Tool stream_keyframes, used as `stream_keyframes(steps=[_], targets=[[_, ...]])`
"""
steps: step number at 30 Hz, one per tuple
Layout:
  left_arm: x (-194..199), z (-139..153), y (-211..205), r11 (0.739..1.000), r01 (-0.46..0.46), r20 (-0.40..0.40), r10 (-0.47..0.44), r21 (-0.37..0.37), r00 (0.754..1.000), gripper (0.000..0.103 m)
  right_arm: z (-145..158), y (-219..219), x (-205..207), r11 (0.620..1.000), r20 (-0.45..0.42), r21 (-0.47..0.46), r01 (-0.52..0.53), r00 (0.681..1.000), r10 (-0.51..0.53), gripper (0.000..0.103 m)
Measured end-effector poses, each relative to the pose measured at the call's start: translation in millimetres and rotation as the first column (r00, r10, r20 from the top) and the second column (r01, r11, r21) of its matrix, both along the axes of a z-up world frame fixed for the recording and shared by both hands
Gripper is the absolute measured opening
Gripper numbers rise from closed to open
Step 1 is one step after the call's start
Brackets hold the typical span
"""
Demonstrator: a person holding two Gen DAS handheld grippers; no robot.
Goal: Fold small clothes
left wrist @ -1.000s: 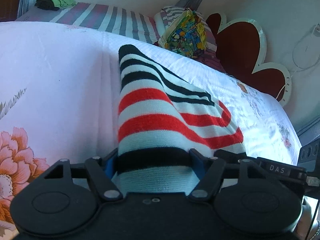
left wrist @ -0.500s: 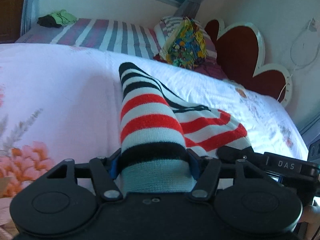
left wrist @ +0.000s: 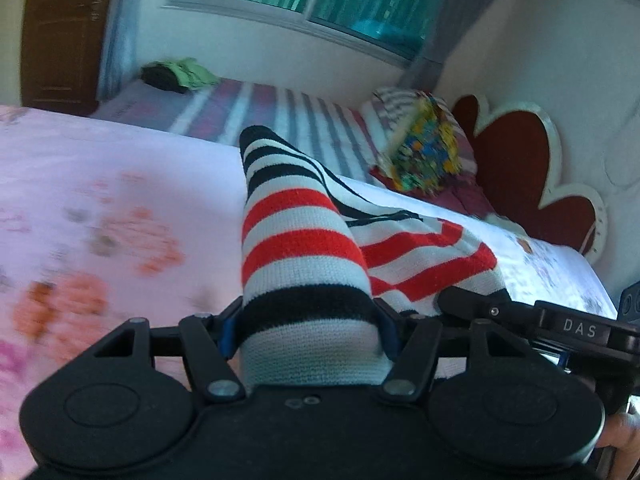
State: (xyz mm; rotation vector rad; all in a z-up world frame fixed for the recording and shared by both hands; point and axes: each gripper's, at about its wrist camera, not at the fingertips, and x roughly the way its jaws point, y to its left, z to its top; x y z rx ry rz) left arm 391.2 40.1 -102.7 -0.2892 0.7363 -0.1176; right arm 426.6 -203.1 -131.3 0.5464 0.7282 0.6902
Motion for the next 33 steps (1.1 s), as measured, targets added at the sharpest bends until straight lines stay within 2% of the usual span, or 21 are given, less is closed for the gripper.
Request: stream_keyframes(steps=[5, 10, 13, 15, 16, 17, 19, 21, 23, 26, 29, 33], targets=[[-2.9, -6.5, 87.6, 1.0, -0.018, 0.01, 0.018, -0.019, 1.0, 0.062, -4.4, 100.6, -2.2, 1.0, 0.013, -0.009, -0.006, 1.0, 0.006, 0.036], [8.4, -17.7, 160.1, 1.0, -0.019, 0.002, 0.019, -0.002, 1.0, 0.062, -20.7, 192.8, 2.4, 1.0, 0.006, -0.019, 0.004, 1.0, -0.004, 0.036], [16.1, -32.7, 191.2, 1.0, -0.02, -0.015, 0.02, -0.004, 1.0, 0.063, -37.1, 228.4, 9.5, 0.999, -0.016, -0.039, 0.0, 1.0, -0.001, 0.036], [17.1, -52.7, 205.1, 1.0, -0.019, -0.042, 0.02, 0.017, 0.999, 0.065, -52.7, 239.7, 16.1, 0.998, -0.059, -0.065, -0.01, 0.998, 0.006, 0.036], [17.2, -66.1, 210.2, 1.0, -0.022, -0.072, 0.024, 0.019, 0.997, 0.069, -62.5, 245.3, 18.4, 0.996, -0.09, -0.09, -0.007, 0.996, -0.001, 0.036], [12.9, -74.2, 214.1, 1.0, -0.027, -0.054, 0.027, -0.009, 0.998, 0.074, -71.8, 245.0, 18.7, 0.996, -0.106, -0.089, 0.006, 0.994, -0.016, 0.042], [9.9, -74.7, 217.0, 0.999, -0.026, -0.05, 0.024, -0.027, 0.998, 0.074, -81.5, 235.1, 19.6, 0.997, -0.15, -0.055, 0.05, 0.987, -0.058, 0.056], [12.1, -67.3, 216.6, 0.999, -0.025, -0.062, 0.023, -0.031, 0.998, 0.072, -78.2, 227.7, 20.8, 0.995, -0.142, -0.074, 0.062, 0.987, -0.072, 0.056], [6.7, -56.9, 222.2, 0.999, -0.039, -0.043, 0.038, -0.012, 0.998, 0.07, -63.5, 225.4, 20.3, 0.99, -0.094, -0.117, 0.078, 0.992, -0.089, 0.056], [-2.3, -37.9, 225.6, 0.999, -0.039, 0.018, 0.039, -0.003, 0.999, 0.068, -34.4, 226.4, 18.5, 0.984, 0.005, -0.134, 0.115, 0.993, -0.115, 0.051], [17.6, -30.6, 215.5, 1.0, -0.02, 0.014, 0.019, 0.015, 1.0, 0.068, -13.2, 244.1, 27.0, 0.983, 0.099, -0.164, 0.083, 0.993, -0.067, 0.049], [43.7, -49.7, 202.6, 0.993, -0.054, -0.032, 0.058, 0.104, 0.998, 0.069, -27.7, 284.3, 48.3, 0.971, 0.077, -0.238, 0.008, 0.997, 0.01, 0.044]])
